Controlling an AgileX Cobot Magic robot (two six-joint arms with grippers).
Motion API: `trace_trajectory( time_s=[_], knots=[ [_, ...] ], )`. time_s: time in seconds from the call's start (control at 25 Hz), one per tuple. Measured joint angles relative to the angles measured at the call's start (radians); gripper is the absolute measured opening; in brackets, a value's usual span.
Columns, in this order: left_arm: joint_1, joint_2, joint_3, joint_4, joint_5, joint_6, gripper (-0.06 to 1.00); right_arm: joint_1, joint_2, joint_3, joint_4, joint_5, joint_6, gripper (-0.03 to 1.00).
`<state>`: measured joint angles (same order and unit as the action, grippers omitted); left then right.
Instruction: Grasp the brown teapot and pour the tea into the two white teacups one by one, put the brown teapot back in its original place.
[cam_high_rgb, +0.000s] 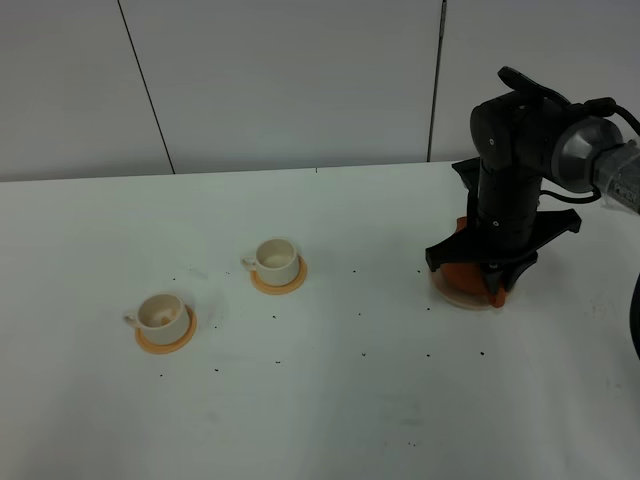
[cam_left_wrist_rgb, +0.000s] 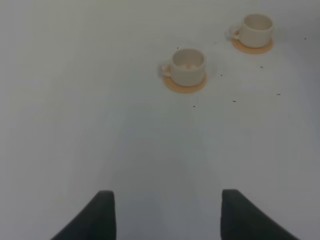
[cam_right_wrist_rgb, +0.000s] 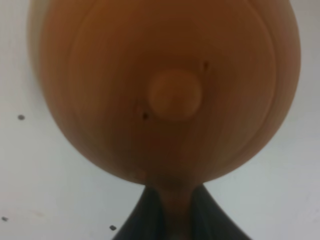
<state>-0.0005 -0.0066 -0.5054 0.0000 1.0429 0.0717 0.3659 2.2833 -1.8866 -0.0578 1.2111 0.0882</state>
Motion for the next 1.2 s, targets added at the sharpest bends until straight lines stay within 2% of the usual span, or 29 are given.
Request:
trace_trajectory(
  time_s=[1.2],
  knots=[
    [0.000,0.000,0.000,0.000,0.000,0.000,0.53,0.000,0.000,-0.029,-0.004,-0.005,-0.012,0.09]
  ],
)
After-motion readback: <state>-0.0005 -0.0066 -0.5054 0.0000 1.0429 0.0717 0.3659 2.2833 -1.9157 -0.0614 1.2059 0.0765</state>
